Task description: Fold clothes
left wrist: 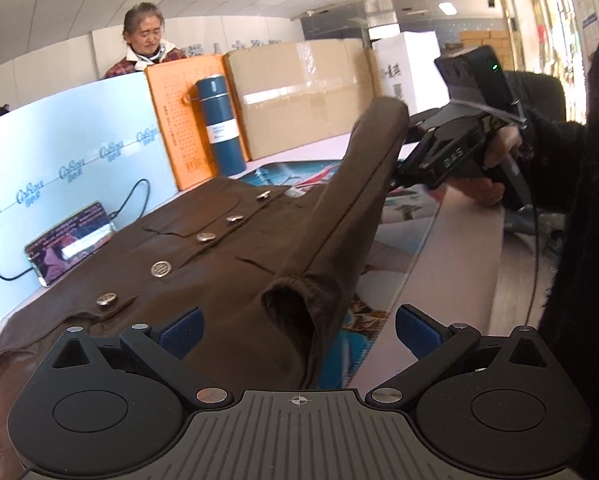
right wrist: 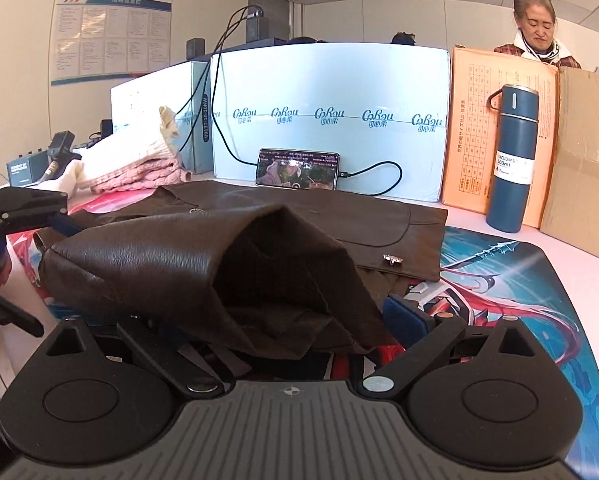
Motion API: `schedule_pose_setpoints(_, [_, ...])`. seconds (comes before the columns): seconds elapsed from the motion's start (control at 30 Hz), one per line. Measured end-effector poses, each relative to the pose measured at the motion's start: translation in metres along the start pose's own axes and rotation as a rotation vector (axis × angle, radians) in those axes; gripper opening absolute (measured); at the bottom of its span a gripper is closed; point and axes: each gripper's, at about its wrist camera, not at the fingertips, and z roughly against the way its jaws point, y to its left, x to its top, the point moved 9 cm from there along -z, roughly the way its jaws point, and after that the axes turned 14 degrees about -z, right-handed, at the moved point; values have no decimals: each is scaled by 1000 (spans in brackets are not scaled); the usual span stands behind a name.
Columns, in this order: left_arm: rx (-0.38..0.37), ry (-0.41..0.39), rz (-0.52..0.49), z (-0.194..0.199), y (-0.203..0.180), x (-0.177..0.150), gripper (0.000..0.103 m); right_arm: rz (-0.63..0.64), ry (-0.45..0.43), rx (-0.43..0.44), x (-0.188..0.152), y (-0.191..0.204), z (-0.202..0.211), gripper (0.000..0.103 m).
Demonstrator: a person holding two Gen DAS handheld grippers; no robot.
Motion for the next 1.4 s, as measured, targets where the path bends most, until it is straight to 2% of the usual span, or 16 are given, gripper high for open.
schedule_pose_setpoints(0.23, [187, 88, -11, -9, 19, -7, 103, 167, 61, 10, -9, 9, -1, 99])
schedule_pose_setpoints(0.33, [189, 104, -8, -8, 18, -11, 103, 171, 78, 29, -12, 11, -2, 98])
schedule_pose_setpoints(0.37, [189, 110, -6, -7, 18, -12, 103, 170, 82, 36, -13, 11, -2, 90])
schedule_pose_setpoints(0.4, [190, 115, -5, -7, 17, -13, 103, 166, 88, 56, -14, 14, -3, 68])
schedule_pose_setpoints(0.5, [197, 137, -7, -4, 16, -19, 103, 163, 113, 146, -13, 27, -1, 22])
schedule_pose_setpoints(0.6, [247, 158, 21, 5, 25, -29, 103, 129, 100, 213, -6, 31, 5, 14])
schedule_pose_setpoints(0.8, [509, 307, -43, 21, 72, -60, 102, 15, -8, 247, 16, 23, 16, 12])
schedule_pose_setpoints(0.83, [508, 314, -88, 24, 72, -62, 98, 8, -15, 245, 18, 22, 16, 12])
schedule_pose_setpoints(0.87, [505, 322, -134, 27, 72, -64, 73, 7, -15, 240, 17, 23, 16, 12])
schedule_pose_setpoints(0.9, [472, 341, -182, 28, 68, -66, 24, 6, -14, 238, 17, 24, 17, 12])
schedule_pose_setpoints(0.93, [449, 357, -195, 30, 64, -67, 8, 8, -10, 237, 15, 25, 19, 12])
schedule_pose_setpoints(1.0, [402, 387, -220, 35, 56, -69, 5, 16, -1, 235, 13, 29, 23, 11])
schedule_pose_setpoints(1.13, [306, 346, -188, 56, 34, -57, 4, 41, -3, 217, 10, 36, 42, 10])
schedule_pose_setpoints(1.23, [313, 267, -155, 74, 36, -42, 5, 46, -50, 211, 19, 38, 61, 10])
schedule_pose_setpoints(1.3, [342, 255, -125, 77, 48, -46, 12, 25, -110, 213, 33, 35, 67, 10])
schedule_pose_setpoints(1.4, [385, 237, -81, 81, 67, -52, 14, -18, -187, 190, 55, 24, 60, 9])
